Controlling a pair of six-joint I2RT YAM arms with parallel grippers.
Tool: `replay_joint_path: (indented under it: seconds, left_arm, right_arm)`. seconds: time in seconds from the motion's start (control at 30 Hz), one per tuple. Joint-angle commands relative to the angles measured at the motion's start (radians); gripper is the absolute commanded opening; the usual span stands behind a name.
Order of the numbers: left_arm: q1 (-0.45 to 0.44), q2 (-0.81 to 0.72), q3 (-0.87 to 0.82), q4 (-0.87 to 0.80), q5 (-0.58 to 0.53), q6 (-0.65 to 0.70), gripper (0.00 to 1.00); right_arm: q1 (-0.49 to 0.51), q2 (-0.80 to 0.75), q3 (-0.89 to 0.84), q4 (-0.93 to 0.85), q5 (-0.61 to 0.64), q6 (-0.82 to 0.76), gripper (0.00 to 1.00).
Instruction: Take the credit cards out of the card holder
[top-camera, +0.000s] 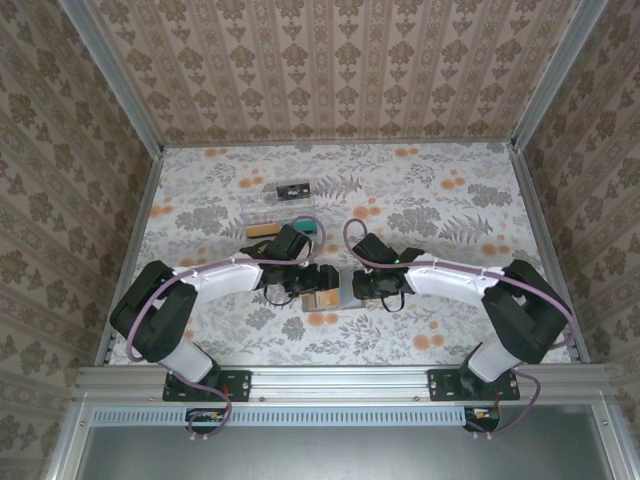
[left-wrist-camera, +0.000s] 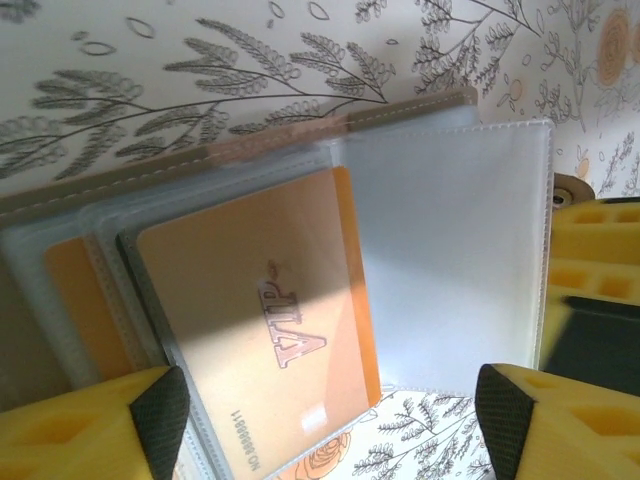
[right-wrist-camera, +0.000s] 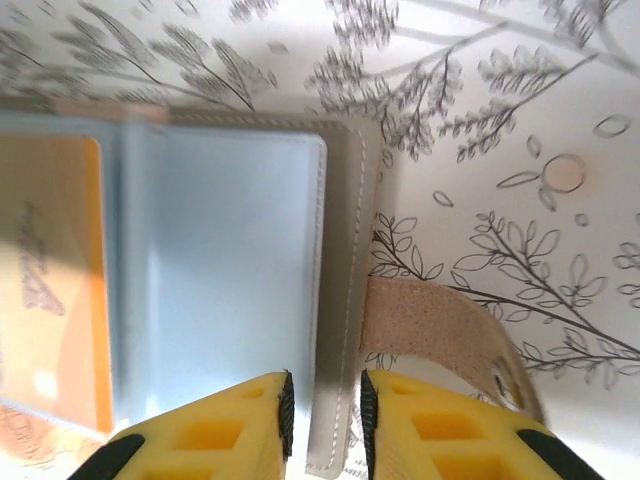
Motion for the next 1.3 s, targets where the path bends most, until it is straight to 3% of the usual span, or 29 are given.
replay_joint_path:
  seconds: [0.0,0.13,0.37,0.43,0.73,1.27]
  left_arm:
    - [0.021,-0.056,0.004,-0.07,-0.031,0.037,0.73]
    - [0.042,-0.079,-0.012,-0.08,-0.036,0.041,0.62]
    - [0.046,-0.049,-0.033,-0.064,-0.031,0.032,0.16]
    - [0.047,-0.034,-0.037,-0.055,-0.025,0.027,0.09]
    - [0.045,-0.005,-0.056,-0.077,-0.039,0.023,0.07]
    - [0.041,0.017,-0.074,-0.086,-0.052,0.014,0.05]
  right_arm:
    - [-0.005,-0.062,0.042,-0.027,0.01,-0.019,0.28]
    - [-0.003,-0.067,0.078,0.001,-0.052,-0.013,0.28]
    - [0.005,0.015,0.106,0.095,-0.219,0.017,0.22]
    - [-0.001,0.047,0.102,0.121,-0.264,0.034,0.21]
    - [-0.032,0.137,0.05,0.254,-0.397,0.107,0.22]
    - [-0.04,0.205,0.021,0.286,-0.406,0.129,0.21]
